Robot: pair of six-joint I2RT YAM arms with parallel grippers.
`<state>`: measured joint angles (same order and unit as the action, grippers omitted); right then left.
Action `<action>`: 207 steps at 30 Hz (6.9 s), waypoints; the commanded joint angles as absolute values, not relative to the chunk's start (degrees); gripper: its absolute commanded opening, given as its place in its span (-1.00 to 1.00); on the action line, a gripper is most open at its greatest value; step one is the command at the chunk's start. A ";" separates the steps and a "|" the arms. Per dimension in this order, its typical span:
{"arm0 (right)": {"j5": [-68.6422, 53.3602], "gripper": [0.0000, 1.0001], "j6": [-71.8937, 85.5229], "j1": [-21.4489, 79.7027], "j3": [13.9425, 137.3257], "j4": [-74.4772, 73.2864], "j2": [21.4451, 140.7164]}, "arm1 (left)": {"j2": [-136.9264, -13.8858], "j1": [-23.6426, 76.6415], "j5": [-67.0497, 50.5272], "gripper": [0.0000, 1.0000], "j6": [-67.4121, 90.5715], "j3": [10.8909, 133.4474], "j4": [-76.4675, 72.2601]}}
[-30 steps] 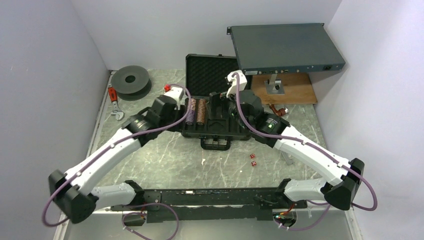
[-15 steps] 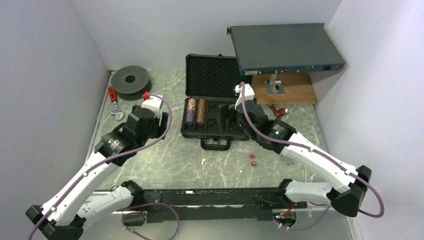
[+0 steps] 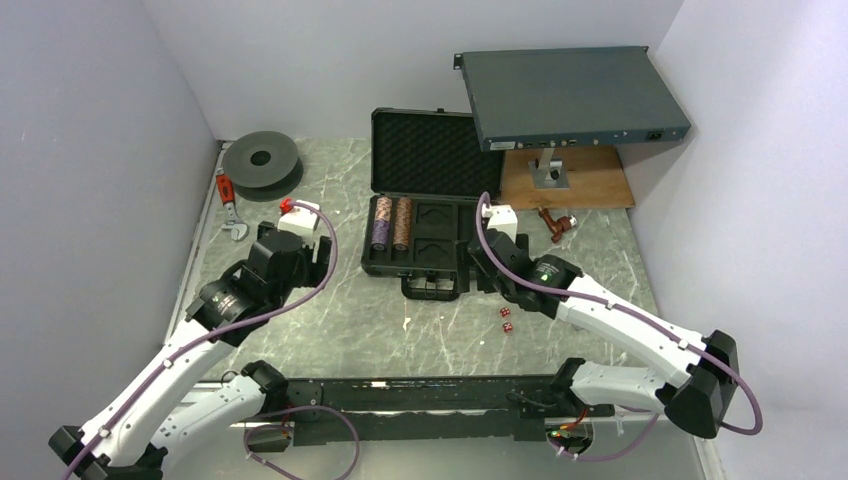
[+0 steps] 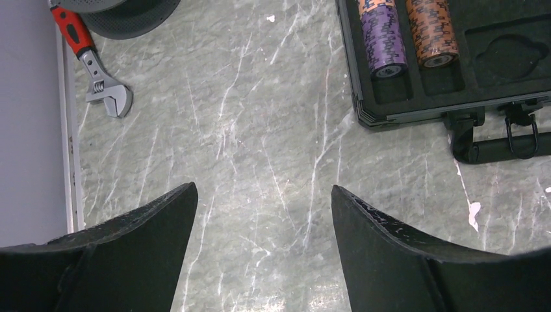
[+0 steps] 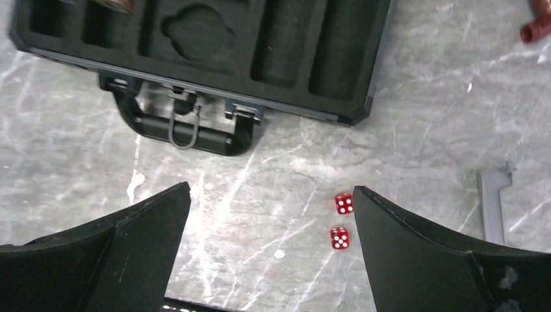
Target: Pack up texas hold em set
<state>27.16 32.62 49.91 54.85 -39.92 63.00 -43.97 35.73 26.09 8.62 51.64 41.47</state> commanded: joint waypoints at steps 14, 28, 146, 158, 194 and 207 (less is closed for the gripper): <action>15.44 0.88 37.24 35.79 42.02 -38.15 61.14 | -40.64 34.54 24.95 0.81 6.99 50.03 37.98; 12.79 0.70 39.90 32.12 40.35 -36.51 68.25 | -40.96 32.98 23.93 0.99 7.03 49.90 37.79; 13.36 -1.00 39.34 30.80 42.03 -37.19 75.47 | -40.52 29.62 22.03 0.98 6.86 49.66 37.35; 9.38 -1.00 33.54 30.81 45.13 -34.17 67.36 | -40.34 29.45 22.09 0.98 6.77 49.66 37.29; 1.90 -1.00 29.79 47.19 86.80 -25.75 102.86 | -37.88 27.38 23.69 0.98 7.12 49.05 37.09; 4.61 -1.00 29.77 50.24 97.00 -28.66 113.99 | -37.45 26.04 22.42 0.98 6.94 48.87 36.65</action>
